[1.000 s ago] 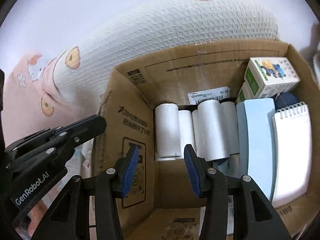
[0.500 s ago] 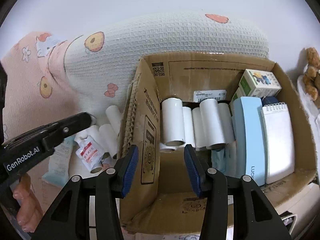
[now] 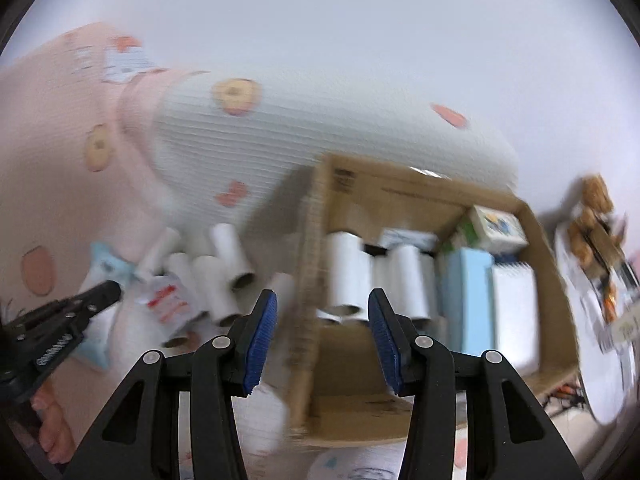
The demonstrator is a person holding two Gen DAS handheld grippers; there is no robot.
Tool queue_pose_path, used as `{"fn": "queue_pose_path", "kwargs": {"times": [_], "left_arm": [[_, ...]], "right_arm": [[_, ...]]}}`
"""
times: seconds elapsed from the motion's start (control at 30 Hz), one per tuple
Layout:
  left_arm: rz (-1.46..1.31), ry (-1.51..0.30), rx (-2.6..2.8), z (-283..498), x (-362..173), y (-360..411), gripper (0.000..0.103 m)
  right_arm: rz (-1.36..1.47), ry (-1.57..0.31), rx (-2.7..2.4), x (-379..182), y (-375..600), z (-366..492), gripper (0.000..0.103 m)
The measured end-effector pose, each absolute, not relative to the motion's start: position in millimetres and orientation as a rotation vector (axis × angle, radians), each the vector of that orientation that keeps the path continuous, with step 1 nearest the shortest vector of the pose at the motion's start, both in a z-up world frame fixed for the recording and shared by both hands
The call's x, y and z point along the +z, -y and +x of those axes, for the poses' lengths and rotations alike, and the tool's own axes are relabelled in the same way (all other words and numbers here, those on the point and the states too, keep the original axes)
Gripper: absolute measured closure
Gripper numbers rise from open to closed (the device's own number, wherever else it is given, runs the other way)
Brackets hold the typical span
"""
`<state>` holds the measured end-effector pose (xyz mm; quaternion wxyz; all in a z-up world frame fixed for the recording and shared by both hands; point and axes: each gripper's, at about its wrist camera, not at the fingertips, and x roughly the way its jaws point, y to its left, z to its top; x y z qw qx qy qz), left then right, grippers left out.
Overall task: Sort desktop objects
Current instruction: 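Withdraw the right tool from the box toward the tubes on the bedspread, then position the open right tool around an upright white cardboard tube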
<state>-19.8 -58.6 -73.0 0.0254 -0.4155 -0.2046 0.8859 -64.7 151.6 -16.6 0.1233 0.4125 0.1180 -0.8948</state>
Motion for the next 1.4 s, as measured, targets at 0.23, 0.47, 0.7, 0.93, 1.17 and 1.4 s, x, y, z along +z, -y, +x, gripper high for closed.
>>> {"fn": "queue_pose_path", "kwargs": {"times": [0.23, 0.47, 0.7, 0.93, 1.17, 1.4], "left_arm": [[-1.335, 0.703, 2.784, 11, -104, 92, 0.103], [-1.296, 0.715, 2.789, 27, -118, 104, 0.097], [-1.283, 0.962, 2.729, 31, -142, 107, 0.061], [-1.339, 0.958, 2.714, 24, -162, 109, 0.058], [-1.360, 1.011, 2.600, 5, -177, 111, 0.058], [-1.389, 1.169, 2.433, -14, -201, 118, 0.058]], "right_arm": [[1.107, -0.369, -2.446, -31, -129, -53, 0.050], [0.913, -0.221, -2.349, -65, -114, -29, 0.050], [1.015, -0.012, -2.227, -124, -107, -17, 0.040], [1.204, 0.050, -2.253, -174, -111, -42, 0.040], [1.189, 0.018, -2.216, -192, -93, -42, 0.040], [1.152, -0.138, -2.226, -202, -75, -38, 0.040]]}}
